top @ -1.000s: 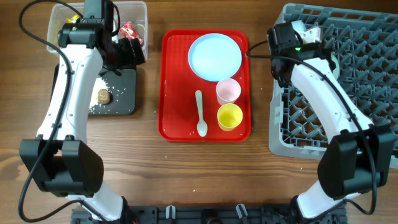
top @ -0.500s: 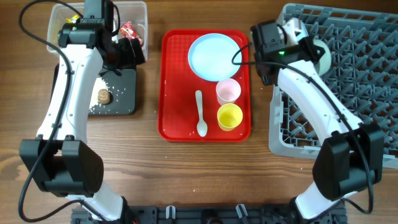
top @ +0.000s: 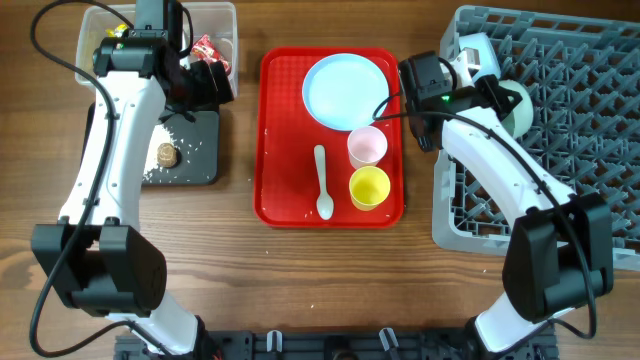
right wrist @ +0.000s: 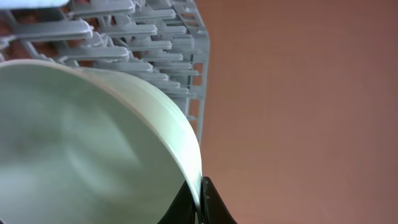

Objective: Sort waste into correct bins and load items into the dishwasher rack

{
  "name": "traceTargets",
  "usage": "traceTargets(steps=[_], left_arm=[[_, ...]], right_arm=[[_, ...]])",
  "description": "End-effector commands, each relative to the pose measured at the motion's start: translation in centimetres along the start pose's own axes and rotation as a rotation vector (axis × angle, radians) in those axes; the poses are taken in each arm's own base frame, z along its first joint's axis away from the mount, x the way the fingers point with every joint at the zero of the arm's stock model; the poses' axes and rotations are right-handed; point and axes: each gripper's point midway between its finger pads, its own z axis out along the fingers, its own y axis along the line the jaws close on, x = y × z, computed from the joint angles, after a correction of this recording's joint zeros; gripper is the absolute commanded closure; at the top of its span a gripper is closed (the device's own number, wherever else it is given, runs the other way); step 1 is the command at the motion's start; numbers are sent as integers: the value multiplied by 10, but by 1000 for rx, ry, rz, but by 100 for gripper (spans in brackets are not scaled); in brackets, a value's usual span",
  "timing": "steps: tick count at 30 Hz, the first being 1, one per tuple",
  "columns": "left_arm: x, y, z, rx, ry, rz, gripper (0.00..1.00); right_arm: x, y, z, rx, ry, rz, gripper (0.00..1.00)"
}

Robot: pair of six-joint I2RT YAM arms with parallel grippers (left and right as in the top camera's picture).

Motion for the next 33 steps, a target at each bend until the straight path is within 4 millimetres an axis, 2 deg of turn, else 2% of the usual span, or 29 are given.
traceTargets(steps=[1,3,5,7,14,17,18,20,23,26,28,32,33], left_arm=[[1,3,3,-16,4,1,0],[1,3,3,-16,4,1,0],[1,3,3,-16,4,1,0],[1,3,3,-16,4,1,0],[1,3,3,-16,4,1,0],[1,3,3,-16,4,1,0],[1,3,3,-16,4,1,0],[1,3,3,-16,4,1,0],[1,3,3,-16,4,1,0],[1,3,3,-16,4,1,0],[1,3,3,-16,4,1,0],[1,3,3,-16,4,1,0],[1,3,3,-16,4,1,0]], right_arm=[[0,12,4,-35,4,59,96],[2,6,7,-6,17,71,96],[9,-8,13,66,52,75,96],[10,-9,15,68,58,65,96],[5,14,15,-64,29,70,96],[4,35,9,-177,8,53,95],[4,41,5,-206,2,31,84],[1,47,-4,-226,-20,10,56],[-7,51,-20,-229,-62,-6,36],[-13,57,-39,-234,-108,-35,24],[-15,59,-44,-235,-123,-42,19],[-17,57,-45,-234,-126,0,10],[-20,52,-45,-226,-129,45,5]])
